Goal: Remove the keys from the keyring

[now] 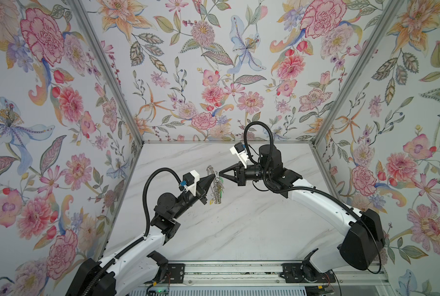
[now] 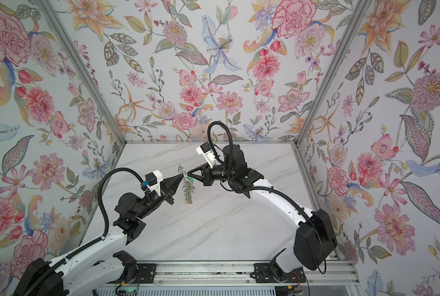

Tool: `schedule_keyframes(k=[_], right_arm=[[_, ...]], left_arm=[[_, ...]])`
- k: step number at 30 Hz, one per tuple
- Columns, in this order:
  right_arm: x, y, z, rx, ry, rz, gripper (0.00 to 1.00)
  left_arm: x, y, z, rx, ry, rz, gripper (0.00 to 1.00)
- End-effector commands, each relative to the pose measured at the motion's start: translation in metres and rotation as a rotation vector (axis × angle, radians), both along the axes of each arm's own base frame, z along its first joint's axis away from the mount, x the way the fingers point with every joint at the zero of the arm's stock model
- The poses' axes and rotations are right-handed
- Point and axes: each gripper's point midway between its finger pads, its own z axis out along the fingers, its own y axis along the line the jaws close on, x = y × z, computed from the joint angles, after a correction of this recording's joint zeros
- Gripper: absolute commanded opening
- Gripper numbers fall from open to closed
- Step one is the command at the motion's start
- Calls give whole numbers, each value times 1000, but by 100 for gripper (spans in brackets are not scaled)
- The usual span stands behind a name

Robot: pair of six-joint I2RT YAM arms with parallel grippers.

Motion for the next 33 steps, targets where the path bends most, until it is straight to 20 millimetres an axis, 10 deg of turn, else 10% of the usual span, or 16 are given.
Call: schedule_keyframes(k=[1, 13, 33], right_arm=[[-5, 8, -17, -1, 127, 78, 0], [-53, 25, -47, -106, 270, 314, 0], [20, -15, -37, -194, 69, -57, 0]], left_arm=[[-16, 4, 45, -78, -134, -33, 0], [-14, 0, 51, -79, -154, -44, 0], [-5, 18, 23, 32, -82, 99, 34]])
